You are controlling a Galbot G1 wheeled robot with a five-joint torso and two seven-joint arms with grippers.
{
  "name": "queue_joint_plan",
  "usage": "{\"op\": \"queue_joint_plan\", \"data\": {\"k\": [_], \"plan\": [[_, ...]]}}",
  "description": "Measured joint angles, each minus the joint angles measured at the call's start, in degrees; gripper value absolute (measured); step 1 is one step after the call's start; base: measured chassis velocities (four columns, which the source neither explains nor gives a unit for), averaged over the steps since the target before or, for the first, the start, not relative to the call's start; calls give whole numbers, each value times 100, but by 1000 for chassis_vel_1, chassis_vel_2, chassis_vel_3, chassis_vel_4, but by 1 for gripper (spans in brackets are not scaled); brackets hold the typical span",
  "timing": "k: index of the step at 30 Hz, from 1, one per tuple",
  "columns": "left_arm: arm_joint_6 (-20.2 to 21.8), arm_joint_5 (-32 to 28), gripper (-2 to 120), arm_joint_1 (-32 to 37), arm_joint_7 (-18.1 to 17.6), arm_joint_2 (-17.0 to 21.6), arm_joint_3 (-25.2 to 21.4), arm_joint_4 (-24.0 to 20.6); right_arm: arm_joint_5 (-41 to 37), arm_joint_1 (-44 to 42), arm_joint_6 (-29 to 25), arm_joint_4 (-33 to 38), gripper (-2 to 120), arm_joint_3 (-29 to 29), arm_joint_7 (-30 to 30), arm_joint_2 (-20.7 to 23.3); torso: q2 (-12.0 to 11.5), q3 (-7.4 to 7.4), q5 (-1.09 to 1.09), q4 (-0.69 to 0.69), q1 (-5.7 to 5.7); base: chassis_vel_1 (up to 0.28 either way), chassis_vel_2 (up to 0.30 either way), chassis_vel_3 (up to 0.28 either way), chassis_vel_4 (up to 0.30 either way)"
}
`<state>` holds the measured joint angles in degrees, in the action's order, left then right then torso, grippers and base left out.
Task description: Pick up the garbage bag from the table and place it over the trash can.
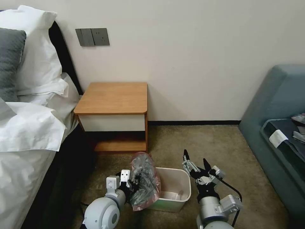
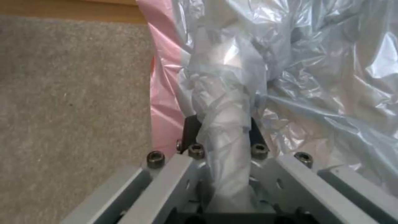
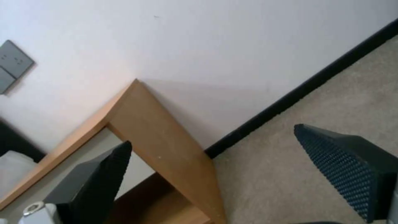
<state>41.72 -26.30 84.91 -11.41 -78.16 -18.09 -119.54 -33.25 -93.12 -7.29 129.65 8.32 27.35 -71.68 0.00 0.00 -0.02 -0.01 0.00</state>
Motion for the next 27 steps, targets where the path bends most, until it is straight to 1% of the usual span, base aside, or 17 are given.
{"op": "queue_joint_plan", "data": {"k": [2, 3, 4, 5, 6, 7, 8, 9, 10, 11, 14, 15, 16, 19, 20, 23, 27], "plan": [[-314, -70, 2, 43, -30, 99, -1, -90, 14, 46, 21, 4, 100, -35, -173, 33, 0, 0, 2, 0, 0, 0, 0, 0, 0], [-314, -70, 2, 43, -30, 99, -1, -90, 14, 46, 21, 4, 100, -35, -173, 33, 0, 0, 2, 0, 0, 0, 0, 0, 0], [-519, -75, 2, 59, 2, 159, -6, -135, 47, 65, 34, 4, 100, -40, -357, 65, 0, 1, 2, 1, 0, 0, 0, 0, 0], [-792, -61, 2, 63, 77, 236, -24, -176, 97, 98, 56, 0, 100, -38, -675, 118, 0, 0, 2, 1, 0, 0, 0, 0, 0], [-888, -52, 2, 62, 113, 261, -34, -185, 114, 112, 67, 0, 100, -37, -790, 140, 0, 0, 3, 0, 0, 0, 0, 0, 0], [-888, -52, 2, 62, 113, 261, -34, -185, 114, 112, 67, 0, 100, -37, -790, 140, 0, 0, 3, 0, 0, 0, 0, 0, 0], [-1255, 6, 2, 29, 250, 347, -79, -190, 156, 198, 167, 2, 100, -24, -1247, 249, 0, 0, 2, 0, 0, 0, 0, 0, 0], [-1491, 57, 2, -8, 331, 396, -126, -190, 157, 288, 283, 22, 100, -12, -1560, 334, 0, 0, 0, 0, 0, 0, 0, 0, 0], [-1679, 93, 2, -42, 385, 434, -179, -189, 121, 369, 419, 52, 100, 8, -1828, 402, 0, 0, 3, 0, 0, 0, 0, 0, 0], [-1679, 93, 2, -42, 385, 434, -179, -189, 121, 369, 419, 52, 100, 8, -1828, 402, 0, 0, 3, 0, 0, 0, 0, 0, 0], [-2177, 282, 2, -76, 565, 522, -303, -241, -130, 682, 1121, 97, 100, 122, -2754, 647, 0, 1, 2, 1, 0, 0, 0, 0, 0], [-2315, 391, 2, -68, 620, 538, -318, -254, -173, 798, 1305, 97, 100, 126, -2934, 721, 0, 0, 2, 0, 0, 0, 0, 0, 0], [-2315, 391, 2, -68, 620, 538, -318, -254, -173, 798, 1305, 97, 100, 126, -2934, 721, 0, 0, 2, 0, 0, 0, 0, 0, 0], [-2613, 613, 2, -14, 744, 547, -333, -273, -410, 1208, 1679, 43, 100, -51, -3153, 925, 0, 1, 2, 1, 0, 0, 0, 0, 0], [-2613, 613, 2, -14, 744, 547, -333, -273, -410, 1208, 1679, 43, 100, -51, -3153, 925, 0, 1, 2, 1, 0, 0, 0, 0, 0], [-2903, 779, 2, 40, 821, 540, -338, -222, -804, 1411, 1863, -56, 100, -332, -3069, 1046, 0, 1, 2, 1, 0, 0, 0, 0, 0], [-3001, 868, 2, 65, 859, 541, -350, -206, -1023, 1516, 1933, -178, 100, -511, -2939, 1068, 0, 1, 2, 1, 0, 0, 0, 0, 0]]}}
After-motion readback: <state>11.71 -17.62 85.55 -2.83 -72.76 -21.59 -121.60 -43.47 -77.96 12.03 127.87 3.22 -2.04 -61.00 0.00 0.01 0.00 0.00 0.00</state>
